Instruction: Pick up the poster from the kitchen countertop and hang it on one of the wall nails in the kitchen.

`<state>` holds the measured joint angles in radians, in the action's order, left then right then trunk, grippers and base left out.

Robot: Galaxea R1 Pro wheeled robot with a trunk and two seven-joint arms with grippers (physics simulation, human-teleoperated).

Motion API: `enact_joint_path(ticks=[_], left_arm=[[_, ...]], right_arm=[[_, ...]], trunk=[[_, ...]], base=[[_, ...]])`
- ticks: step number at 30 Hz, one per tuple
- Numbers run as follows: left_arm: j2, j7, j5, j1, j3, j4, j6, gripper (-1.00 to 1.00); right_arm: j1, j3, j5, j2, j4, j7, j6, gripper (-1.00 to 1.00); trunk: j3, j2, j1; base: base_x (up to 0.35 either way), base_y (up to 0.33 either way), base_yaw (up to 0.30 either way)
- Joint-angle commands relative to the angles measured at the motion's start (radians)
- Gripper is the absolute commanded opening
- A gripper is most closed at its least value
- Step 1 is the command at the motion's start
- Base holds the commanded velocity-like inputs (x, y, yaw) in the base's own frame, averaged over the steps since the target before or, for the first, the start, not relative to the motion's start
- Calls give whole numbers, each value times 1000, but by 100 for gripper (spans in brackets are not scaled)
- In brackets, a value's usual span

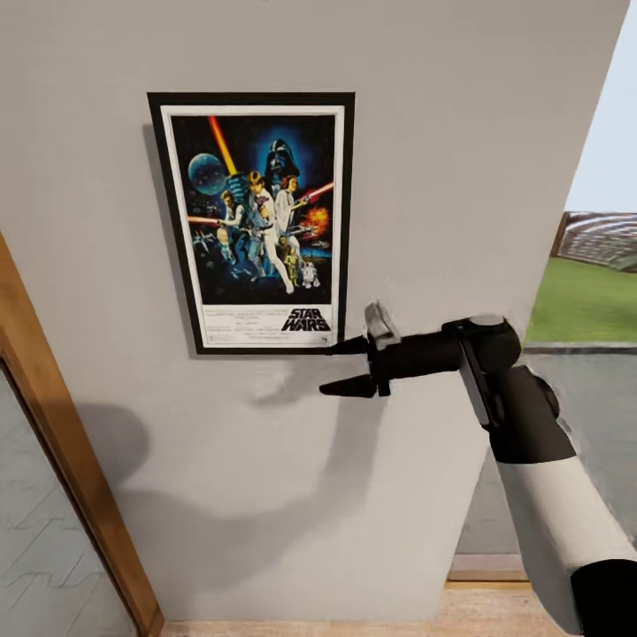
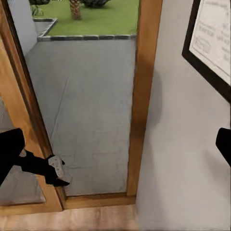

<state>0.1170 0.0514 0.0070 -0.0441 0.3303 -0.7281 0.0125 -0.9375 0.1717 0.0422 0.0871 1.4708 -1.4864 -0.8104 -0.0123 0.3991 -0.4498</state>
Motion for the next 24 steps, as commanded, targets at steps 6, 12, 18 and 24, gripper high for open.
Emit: enact_joint_path(ticks=[6, 12, 18, 24], left_arm=[[0, 6, 2, 0, 3, 0, 1, 100], [0, 7, 2, 0, 1, 0, 1, 100], [-1, 7, 2, 0, -1, 1, 1, 100], [-2, 7, 2, 0, -8, 4, 1, 100]], right_arm=[[379, -5, 18, 14, -48, -15, 285, 100], [624, -42, 18, 34, -489, 89, 663, 100], [649, -52, 17, 72, -915, 149, 855, 100], [653, -55, 14, 116, -1193, 320, 986, 100]], trunk=[[0, 1, 0], [0, 1, 0], [0, 1, 0], [0, 1, 0]], base=[[-1, 0, 0], [0, 0, 0], [0, 0, 0], [0, 0, 0]])
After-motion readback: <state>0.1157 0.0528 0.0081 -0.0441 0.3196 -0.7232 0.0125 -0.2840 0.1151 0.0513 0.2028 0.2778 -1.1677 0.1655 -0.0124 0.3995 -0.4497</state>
